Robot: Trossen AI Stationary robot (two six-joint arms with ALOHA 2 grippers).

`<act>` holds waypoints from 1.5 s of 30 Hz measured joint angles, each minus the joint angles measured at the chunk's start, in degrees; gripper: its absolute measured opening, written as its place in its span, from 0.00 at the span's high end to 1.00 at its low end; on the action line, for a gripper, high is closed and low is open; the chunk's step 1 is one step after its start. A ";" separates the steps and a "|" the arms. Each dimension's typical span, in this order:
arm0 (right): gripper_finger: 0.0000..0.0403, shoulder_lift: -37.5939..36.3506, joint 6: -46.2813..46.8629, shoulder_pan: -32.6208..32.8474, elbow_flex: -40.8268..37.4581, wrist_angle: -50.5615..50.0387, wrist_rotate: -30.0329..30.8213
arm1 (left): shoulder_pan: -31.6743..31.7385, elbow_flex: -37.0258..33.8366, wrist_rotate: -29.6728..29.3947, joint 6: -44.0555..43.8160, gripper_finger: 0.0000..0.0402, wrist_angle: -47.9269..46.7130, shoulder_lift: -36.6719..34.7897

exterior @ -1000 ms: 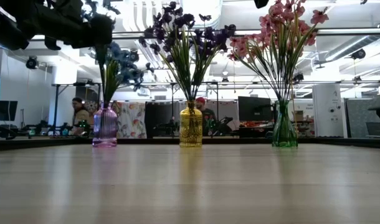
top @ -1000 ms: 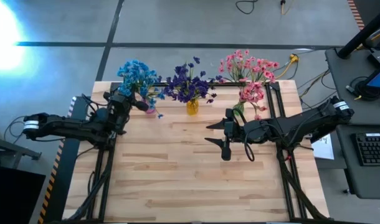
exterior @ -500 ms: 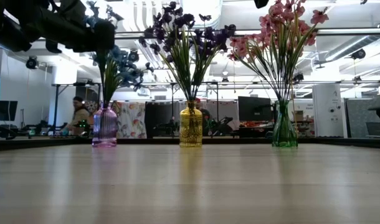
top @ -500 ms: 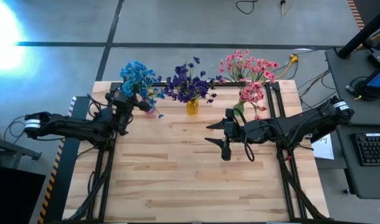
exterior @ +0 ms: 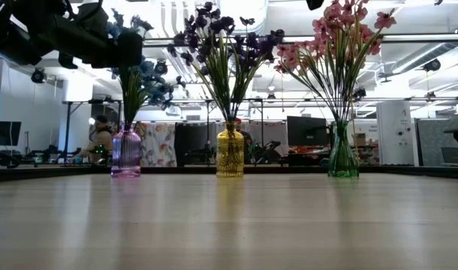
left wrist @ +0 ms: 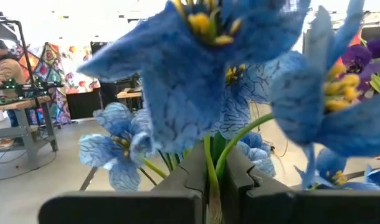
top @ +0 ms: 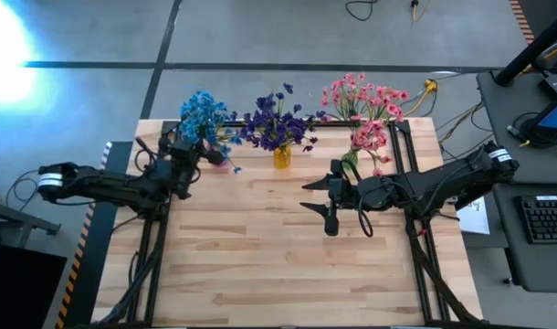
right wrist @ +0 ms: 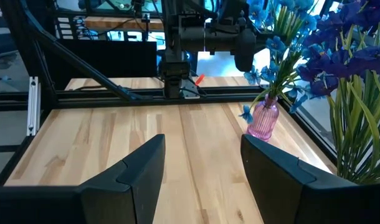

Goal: Sort flowers into vase by color
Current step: Put the blue flowers into the violet vase

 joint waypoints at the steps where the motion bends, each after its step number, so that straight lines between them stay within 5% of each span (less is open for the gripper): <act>1: 0.50 0.00 0.00 0.00 0.02 0.00 0.00 | 0.05 0.00 0.00 -0.26 1.00 -0.01 0.28; 10: 0.50 0.00 0.00 0.00 0.00 -0.06 0.00 | 0.12 0.00 -4.35 -3.11 1.00 0.02 3.16; 45: 0.50 0.00 0.39 0.00 0.00 -0.42 0.00 | 0.22 0.00 -4.33 -10.56 0.97 0.10 12.33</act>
